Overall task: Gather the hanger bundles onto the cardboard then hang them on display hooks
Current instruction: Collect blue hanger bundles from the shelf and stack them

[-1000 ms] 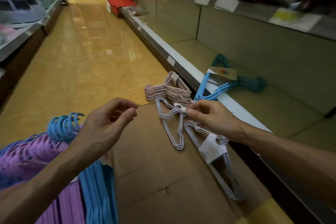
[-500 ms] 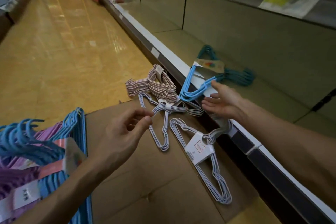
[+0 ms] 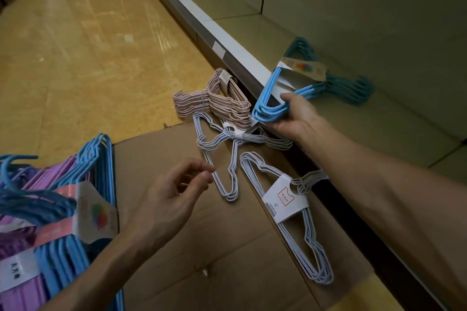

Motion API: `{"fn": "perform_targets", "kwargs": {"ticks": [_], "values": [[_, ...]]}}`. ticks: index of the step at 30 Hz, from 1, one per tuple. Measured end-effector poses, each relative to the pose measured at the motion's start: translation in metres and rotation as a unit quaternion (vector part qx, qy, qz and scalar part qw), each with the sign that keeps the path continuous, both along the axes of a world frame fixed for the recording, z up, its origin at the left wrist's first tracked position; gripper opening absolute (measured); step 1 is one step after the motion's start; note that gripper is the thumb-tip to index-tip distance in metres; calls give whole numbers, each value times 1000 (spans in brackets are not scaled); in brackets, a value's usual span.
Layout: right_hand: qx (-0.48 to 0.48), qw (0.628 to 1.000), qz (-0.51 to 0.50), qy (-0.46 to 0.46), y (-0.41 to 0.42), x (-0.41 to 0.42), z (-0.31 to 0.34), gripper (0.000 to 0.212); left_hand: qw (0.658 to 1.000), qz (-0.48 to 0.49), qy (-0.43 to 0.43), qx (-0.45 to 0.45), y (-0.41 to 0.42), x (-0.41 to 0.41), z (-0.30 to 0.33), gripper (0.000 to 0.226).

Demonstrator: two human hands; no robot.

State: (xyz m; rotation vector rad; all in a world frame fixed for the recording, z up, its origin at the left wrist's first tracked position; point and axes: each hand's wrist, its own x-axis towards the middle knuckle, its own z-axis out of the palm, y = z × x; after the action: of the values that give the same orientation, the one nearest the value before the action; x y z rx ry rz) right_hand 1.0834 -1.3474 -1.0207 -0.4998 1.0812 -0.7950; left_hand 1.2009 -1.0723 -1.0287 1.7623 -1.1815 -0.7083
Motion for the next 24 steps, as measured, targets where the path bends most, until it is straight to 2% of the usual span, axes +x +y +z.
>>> {"fn": "perform_targets", "kwargs": {"ticks": [5,10,16,19,22,24], "values": [[-48,996,13,68,1,-3,14,34,1000,-3,12,8,3,3,0,17],[-45,990,12,133,-1,-28,22,41,1000,3,-4,10,9,6,9,16],[-49,997,2,67,27,-54,24,41,1000,8,-10,14,17,6,27,17],[-65,995,23,71,40,-64,27,46,999,28,17,3,18,6,39,16],[-91,989,77,83,59,-73,42,28,996,59,60,-9,18,6,53,16],[-114,984,109,86,71,-78,51,24,991,85,96,-24,18,7,62,15]]}}
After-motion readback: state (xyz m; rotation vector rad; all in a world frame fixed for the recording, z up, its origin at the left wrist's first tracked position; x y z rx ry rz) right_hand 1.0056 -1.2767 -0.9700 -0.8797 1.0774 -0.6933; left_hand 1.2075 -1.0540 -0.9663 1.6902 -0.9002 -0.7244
